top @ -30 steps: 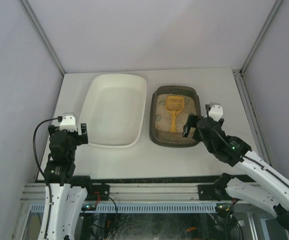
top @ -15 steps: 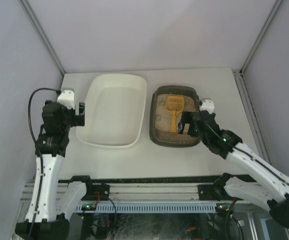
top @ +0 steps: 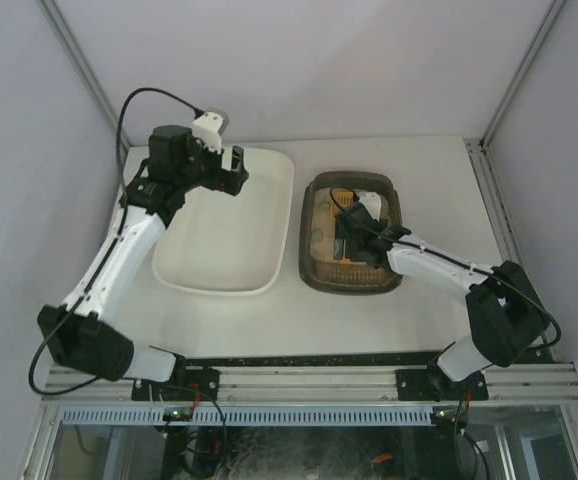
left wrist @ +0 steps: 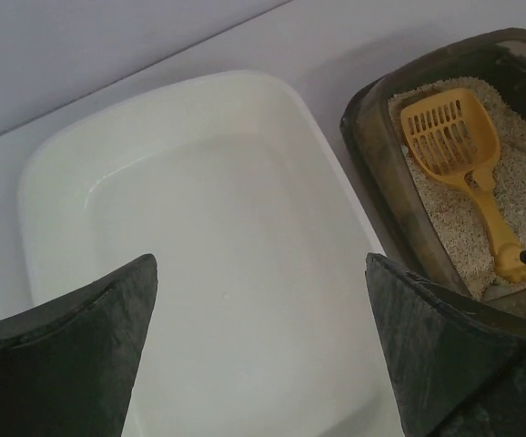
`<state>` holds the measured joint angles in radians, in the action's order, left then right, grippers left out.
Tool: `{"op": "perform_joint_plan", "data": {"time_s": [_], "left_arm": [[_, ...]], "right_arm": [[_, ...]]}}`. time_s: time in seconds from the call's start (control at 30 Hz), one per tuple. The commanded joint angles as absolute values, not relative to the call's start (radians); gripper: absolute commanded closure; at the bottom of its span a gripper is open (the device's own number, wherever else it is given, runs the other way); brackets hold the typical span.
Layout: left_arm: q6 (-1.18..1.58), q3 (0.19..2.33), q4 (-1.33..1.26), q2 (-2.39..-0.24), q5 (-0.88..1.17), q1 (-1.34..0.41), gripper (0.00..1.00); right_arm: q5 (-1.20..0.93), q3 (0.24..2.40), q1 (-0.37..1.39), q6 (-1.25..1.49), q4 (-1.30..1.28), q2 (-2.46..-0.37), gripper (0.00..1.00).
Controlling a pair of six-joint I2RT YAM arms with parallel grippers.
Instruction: Clean the litter box
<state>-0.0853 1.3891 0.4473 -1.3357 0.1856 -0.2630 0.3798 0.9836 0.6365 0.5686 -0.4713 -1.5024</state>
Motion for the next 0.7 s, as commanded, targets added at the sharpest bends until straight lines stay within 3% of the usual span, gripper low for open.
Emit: {"op": "perform_joint_plan", "data": {"time_s": [0.0,0.2,0.4,0.67], "left_arm": [[-0.028,1.560,0.459,-1.475,0.193,-0.291,0.00],[0.024,1.746,0.568,-1.645,0.140,-0.291,0.00],[0.039,1.685,0.521,-1.614,0.190,-0.289,0.00],[0.131,1.587,0.467,-1.600,0.383,-0.289,0.00]], "right_arm": [[0.352,1.047,0.615,0.612,-0.376,-1.555,0.28],[0.333,1.128,0.612,0.609,-0.355,-1.677,0.32],[0.342,1.192,0.611,0.607,-0.367,-1.770,0.41],[0.384,1.204,0.595,0.612,-0.396,-1.794,0.41]]}}
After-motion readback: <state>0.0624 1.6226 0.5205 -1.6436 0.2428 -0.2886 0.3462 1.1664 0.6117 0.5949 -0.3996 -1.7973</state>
